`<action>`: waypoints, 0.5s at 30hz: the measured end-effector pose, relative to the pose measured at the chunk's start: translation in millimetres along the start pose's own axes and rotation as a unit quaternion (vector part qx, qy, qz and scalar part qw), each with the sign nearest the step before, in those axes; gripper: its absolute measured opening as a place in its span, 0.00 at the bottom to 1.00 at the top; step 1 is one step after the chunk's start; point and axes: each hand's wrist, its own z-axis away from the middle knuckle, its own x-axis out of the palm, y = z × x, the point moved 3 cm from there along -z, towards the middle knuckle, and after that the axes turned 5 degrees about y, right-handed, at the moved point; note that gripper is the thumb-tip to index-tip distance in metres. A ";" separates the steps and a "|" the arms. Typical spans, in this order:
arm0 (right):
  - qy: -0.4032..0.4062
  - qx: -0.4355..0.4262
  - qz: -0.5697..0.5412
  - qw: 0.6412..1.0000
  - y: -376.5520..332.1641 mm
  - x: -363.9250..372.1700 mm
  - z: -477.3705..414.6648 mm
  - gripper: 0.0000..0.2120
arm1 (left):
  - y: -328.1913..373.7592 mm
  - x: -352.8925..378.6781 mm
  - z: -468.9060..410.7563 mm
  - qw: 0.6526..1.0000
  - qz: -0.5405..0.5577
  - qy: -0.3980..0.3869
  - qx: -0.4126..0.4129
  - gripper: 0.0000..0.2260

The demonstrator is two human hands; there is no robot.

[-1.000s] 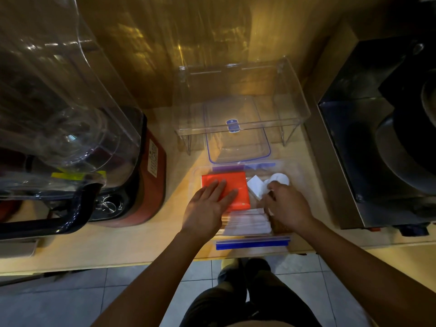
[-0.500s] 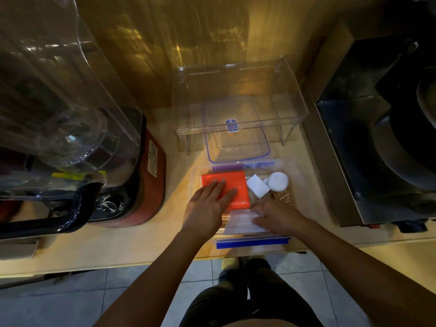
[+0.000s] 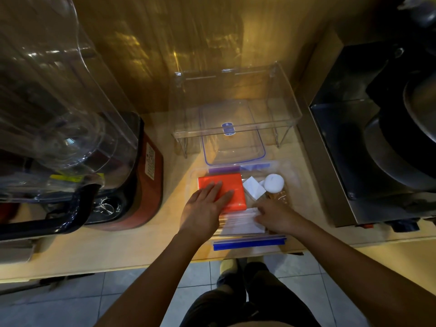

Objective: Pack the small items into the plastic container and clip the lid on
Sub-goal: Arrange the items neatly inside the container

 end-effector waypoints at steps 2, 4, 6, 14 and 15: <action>0.085 0.001 0.048 0.995 1.2 -8.5 0.9 0.05 | 0.4 0.1 0.2 1.000 0.002 -0.001 -0.003 0.32; 0.175 0.010 0.078 0.981 0.4 -17.4 -0.7 0.06 | 0.9 0.1 0.4 1.000 0.001 0.001 -0.004 0.32; 0.218 0.022 0.087 0.972 -0.7 -23.1 -7.7 0.11 | 1.1 -0.4 0.4 1.000 0.001 0.004 -0.003 0.32; 0.156 0.039 0.259 0.952 -6.5 -18.5 -38.8 0.16 | 2.1 -3.4 1.9 1.000 -0.009 0.006 -0.003 0.31; 0.145 0.020 0.298 0.943 -7.6 -17.9 -40.7 0.16 | 2.3 -3.6 1.6 1.000 -0.009 0.005 -0.003 0.31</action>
